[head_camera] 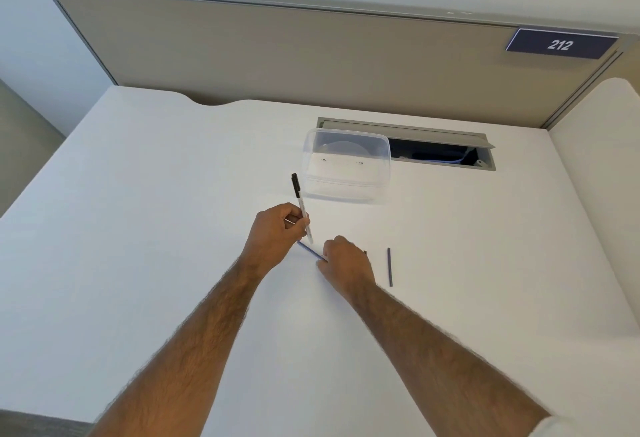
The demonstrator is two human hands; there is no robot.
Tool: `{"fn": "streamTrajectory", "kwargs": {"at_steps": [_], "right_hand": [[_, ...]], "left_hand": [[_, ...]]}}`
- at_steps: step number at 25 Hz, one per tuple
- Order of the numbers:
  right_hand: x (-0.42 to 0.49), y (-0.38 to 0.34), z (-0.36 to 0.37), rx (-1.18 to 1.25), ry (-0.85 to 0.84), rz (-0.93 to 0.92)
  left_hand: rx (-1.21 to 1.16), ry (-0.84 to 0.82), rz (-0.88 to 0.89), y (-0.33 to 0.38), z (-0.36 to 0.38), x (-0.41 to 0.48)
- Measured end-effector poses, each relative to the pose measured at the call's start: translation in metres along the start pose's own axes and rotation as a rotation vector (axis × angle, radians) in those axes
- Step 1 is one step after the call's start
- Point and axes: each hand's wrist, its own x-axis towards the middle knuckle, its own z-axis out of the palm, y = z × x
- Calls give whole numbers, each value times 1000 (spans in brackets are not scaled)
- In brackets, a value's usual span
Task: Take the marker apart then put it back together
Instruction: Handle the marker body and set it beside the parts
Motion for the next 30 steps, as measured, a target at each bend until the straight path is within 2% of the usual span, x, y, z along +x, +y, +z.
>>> {"fn": "streamTrajectory", "kwargs": {"at_steps": [4,8,13,19,21,25,27,30], "right_hand": [[7,-18,13,-89,18,-18],[6,-18,15,-41,63,121],[3,-10,11,21,114,260],[-4,-6,2,56,113,294],[-7,-10,-1,198,145,239],[-15,-20,0,666,108,181],[-16,-23,2,763,101,213],[-15,-28,6,764,116,262]], "left_hand": [[-6,52,-76,-22,-15,-9],[20,44,-144,-35,-21,-12],[9,-32,-190,-39,-8,-13],[84,-109,-193,-39,5,-12],[104,-127,-199,-39,8,-13],[73,-148,-213,-39,13,-16],[57,-160,-220,-38,15,-16],[62,-171,-229,-38,20,-17]]}}
